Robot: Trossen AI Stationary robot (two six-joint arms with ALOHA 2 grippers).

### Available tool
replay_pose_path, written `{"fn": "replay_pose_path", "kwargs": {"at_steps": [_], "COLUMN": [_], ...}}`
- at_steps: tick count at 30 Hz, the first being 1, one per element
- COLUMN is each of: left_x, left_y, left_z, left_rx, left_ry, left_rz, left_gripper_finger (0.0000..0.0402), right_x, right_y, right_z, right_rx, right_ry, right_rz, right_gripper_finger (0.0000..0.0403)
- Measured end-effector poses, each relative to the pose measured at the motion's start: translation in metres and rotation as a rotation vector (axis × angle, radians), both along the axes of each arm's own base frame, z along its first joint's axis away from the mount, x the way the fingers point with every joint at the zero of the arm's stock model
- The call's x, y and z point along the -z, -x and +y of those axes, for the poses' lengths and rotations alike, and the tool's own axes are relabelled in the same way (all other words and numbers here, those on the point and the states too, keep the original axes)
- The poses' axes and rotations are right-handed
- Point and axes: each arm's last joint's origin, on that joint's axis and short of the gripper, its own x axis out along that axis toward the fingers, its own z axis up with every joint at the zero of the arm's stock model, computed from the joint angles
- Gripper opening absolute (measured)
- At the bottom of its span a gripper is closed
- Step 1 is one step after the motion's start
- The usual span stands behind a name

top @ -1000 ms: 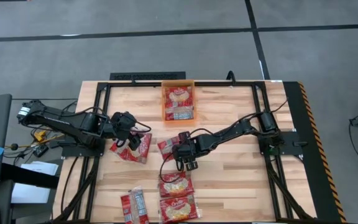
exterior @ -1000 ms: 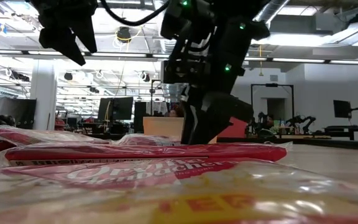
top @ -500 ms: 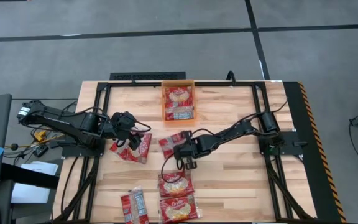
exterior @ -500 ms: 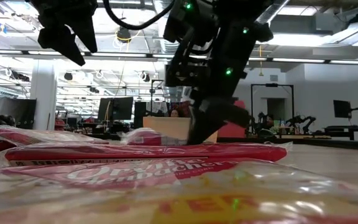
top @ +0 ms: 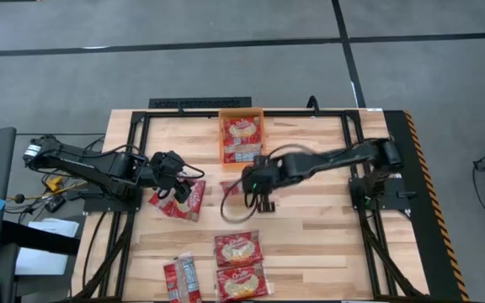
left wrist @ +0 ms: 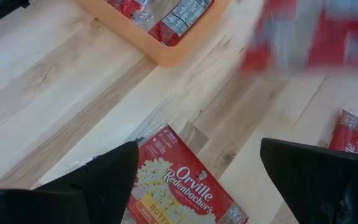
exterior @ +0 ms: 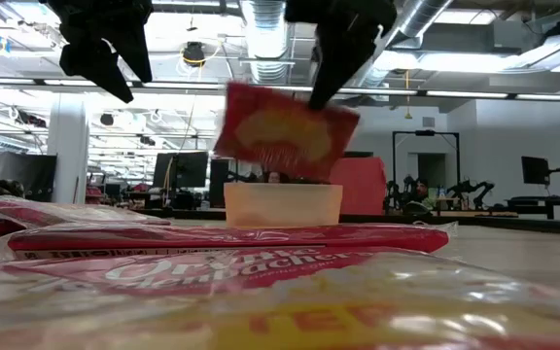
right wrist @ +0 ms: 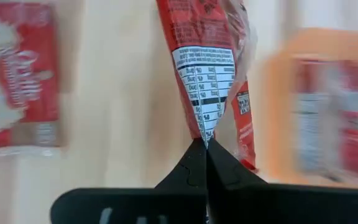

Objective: Sort popcorn bags into baskets
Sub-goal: Put the red popcorn bag into the orange bin

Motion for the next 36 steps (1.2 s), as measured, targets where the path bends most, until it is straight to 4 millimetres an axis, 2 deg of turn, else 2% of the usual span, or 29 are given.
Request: {"fn": "replay_pose_path", "kwargs": {"at_steps": [7, 12, 20, 24, 29, 34, 36], "left_x": [0.000, -0.001, -0.001, 0.000, 0.000, 0.000, 0.000], "left_y": [0.000, 0.000, 0.000, 0.001, 0.001, 0.001, 0.001], "left_z": [0.000, 0.001, 0.002, 0.003, 0.006, 0.009, 0.010], "left_rx": [0.001, -0.024, -0.062, -0.083, -0.108, -0.129, -0.134], "left_ry": [-0.011, -0.020, -0.026, -0.035, -0.042, -0.048, -0.048], "left_rz": [0.000, -0.009, -0.023, -0.021, -0.017, -0.017, -0.017], "left_gripper_finger": [0.0325, 0.0325, 0.0325, 0.0325, 0.0325, 0.0325, 0.0325], "right_x": [-0.038, -0.039, -0.003, 0.020, 0.046, 0.068, 0.070], "right_y": [0.021, 0.021, 0.004, -0.003, -0.009, -0.016, -0.018], "right_z": [-0.060, -0.105, -0.170, -0.193, -0.209, -0.216, -0.217], "right_rx": [0.140, 0.187, 0.183, 0.181, 0.160, 0.145, 0.134], "right_ry": [0.142, 0.210, 0.255, 0.248, 0.256, 0.240, 0.226], "right_rz": [-0.102, -0.124, -0.104, -0.073, -0.012, 0.041, 0.029], "right_gripper_finger": [0.0003, 0.0003, 0.0003, 0.0002, 0.0003, 0.0004, 0.0006]}}
